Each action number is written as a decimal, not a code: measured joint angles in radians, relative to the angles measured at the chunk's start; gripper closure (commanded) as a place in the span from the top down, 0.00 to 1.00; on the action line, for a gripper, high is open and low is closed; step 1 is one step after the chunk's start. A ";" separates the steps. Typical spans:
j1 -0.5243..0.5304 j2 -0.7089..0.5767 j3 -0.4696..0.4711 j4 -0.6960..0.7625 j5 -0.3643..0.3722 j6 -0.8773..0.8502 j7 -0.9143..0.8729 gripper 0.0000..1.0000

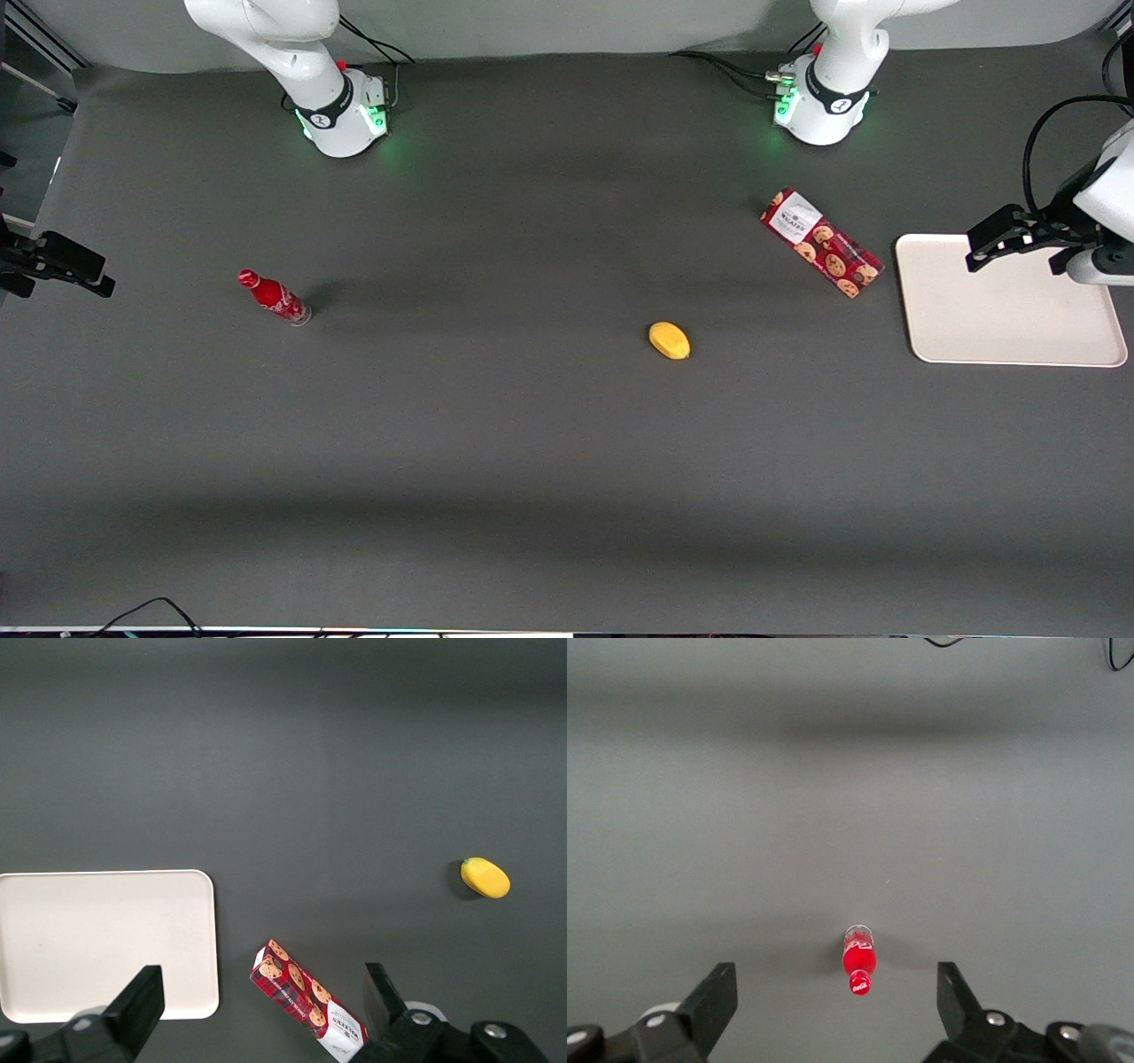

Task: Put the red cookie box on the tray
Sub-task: 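Move the left gripper down over the red cookie box and close it, then lift the red cookie box upright with the left gripper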

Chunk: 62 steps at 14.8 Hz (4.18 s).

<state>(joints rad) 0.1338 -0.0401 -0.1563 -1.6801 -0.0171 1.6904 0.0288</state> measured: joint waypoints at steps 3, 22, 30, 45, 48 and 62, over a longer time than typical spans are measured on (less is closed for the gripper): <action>0.000 0.000 0.001 0.000 0.000 0.000 0.000 1.00; -0.001 -0.192 -0.011 -0.568 -0.107 0.059 -0.558 1.00; 0.000 -0.300 -0.112 -0.966 -0.172 0.345 -0.646 1.00; 0.001 -0.125 -0.173 -1.197 -0.188 0.985 -0.693 1.00; 0.001 -0.070 -0.173 -1.202 -0.188 1.024 -0.693 0.82; 0.001 -0.040 -0.173 -1.187 -0.188 1.015 -0.693 0.00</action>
<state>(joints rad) 0.1351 -0.0803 -0.3291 -2.8673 -0.2055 2.7058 -0.6638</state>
